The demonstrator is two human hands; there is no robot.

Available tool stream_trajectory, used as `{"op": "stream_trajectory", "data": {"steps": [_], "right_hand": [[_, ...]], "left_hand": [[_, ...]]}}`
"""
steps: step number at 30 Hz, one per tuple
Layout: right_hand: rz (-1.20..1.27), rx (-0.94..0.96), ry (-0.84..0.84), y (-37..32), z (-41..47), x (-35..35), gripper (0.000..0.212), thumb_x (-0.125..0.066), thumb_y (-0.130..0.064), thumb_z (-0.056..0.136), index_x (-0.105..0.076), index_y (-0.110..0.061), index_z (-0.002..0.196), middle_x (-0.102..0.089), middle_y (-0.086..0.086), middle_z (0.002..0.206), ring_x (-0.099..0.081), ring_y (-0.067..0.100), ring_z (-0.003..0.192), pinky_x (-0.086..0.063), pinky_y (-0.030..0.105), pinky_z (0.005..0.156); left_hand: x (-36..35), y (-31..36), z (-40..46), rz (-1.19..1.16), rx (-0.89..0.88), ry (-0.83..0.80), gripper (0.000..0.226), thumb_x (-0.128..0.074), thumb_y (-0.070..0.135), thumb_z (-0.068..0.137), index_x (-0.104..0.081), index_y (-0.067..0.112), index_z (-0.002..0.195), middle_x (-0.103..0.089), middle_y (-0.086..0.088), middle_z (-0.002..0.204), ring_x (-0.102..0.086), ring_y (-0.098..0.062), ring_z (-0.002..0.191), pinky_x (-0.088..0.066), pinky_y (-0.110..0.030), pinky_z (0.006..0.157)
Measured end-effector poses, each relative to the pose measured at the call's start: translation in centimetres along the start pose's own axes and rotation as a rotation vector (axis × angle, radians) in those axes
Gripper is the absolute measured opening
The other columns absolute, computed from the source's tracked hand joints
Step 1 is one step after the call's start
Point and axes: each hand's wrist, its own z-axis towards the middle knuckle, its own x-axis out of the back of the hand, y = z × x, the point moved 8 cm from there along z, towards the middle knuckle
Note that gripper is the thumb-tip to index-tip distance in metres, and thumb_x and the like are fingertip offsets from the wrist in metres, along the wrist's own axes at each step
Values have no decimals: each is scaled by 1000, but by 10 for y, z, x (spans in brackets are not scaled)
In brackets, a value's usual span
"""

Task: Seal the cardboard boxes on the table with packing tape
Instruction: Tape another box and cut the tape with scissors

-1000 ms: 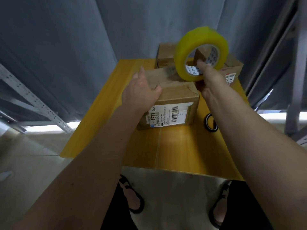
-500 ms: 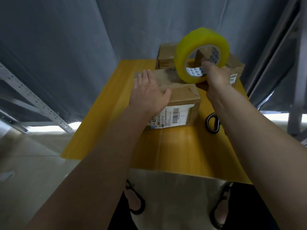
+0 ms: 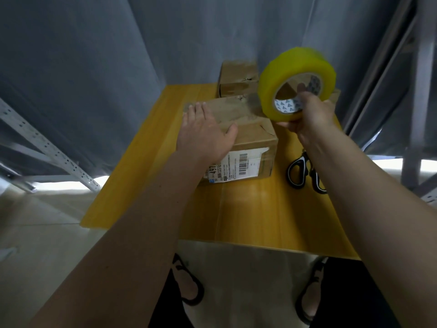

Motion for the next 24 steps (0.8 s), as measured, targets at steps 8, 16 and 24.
{"op": "stream_trajectory", "data": {"steps": [8, 16, 24], "right_hand": [[-100, 107, -24, -8, 5, 13, 20, -66, -28, 91, -50, -21, 83, -65, 4, 85, -69, 16, 65, -56, 31, 45], [-142, 106, -7, -6, 12, 14, 22, -67, -28, 89, -49, -20, 80, -63, 3, 81, -68, 18, 68, -59, 36, 49], [-108, 61, 29, 11, 17, 22, 25, -65, -20, 90, -49, -8, 104, -62, 6, 84, -67, 19, 65, -53, 28, 42]], "left_hand": [[-2, 0, -1, 25, -16, -17, 89, -19, 65, 94, -3, -1, 152, -5, -18, 161, -3, -30, 149, -2, -38, 119], [-2, 1, 1, 29, -55, -39, 88, -16, 71, 92, -5, 10, 154, -3, -20, 161, 0, -32, 149, 0, -41, 119], [-6, 6, -1, 38, -80, -165, 79, -4, 86, 77, -2, 51, 148, 6, -28, 158, 8, -43, 146, 6, -51, 117]]}}
